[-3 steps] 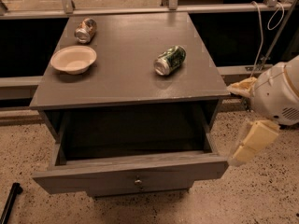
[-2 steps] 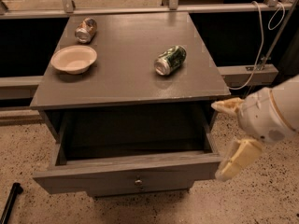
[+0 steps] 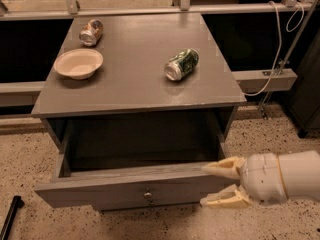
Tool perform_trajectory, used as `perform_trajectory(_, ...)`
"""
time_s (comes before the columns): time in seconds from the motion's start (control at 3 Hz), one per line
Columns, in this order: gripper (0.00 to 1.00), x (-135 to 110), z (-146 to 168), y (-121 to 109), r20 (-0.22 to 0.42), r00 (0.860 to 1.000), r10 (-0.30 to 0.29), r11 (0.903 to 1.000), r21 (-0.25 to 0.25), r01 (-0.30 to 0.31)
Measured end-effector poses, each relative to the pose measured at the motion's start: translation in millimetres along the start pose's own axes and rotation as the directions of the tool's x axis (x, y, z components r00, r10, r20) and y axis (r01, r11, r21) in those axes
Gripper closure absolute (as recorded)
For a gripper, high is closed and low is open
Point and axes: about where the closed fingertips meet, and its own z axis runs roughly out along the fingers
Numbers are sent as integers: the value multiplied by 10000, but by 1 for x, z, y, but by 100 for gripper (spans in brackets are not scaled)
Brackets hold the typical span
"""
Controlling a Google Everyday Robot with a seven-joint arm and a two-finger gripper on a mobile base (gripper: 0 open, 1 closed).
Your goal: Close top drawer
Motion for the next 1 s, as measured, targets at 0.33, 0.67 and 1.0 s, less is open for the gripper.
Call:
perform_trajectory(0.33,74,27,22,12,1259,9893,-735,9960,-418,793)
perform_trajectory(0.67,96,24,21,11,1145,9909,-715,9964,-376,762)
perform_trajectory(1.0,100,72,62,27,796,9950,-599,9982,-54,605)
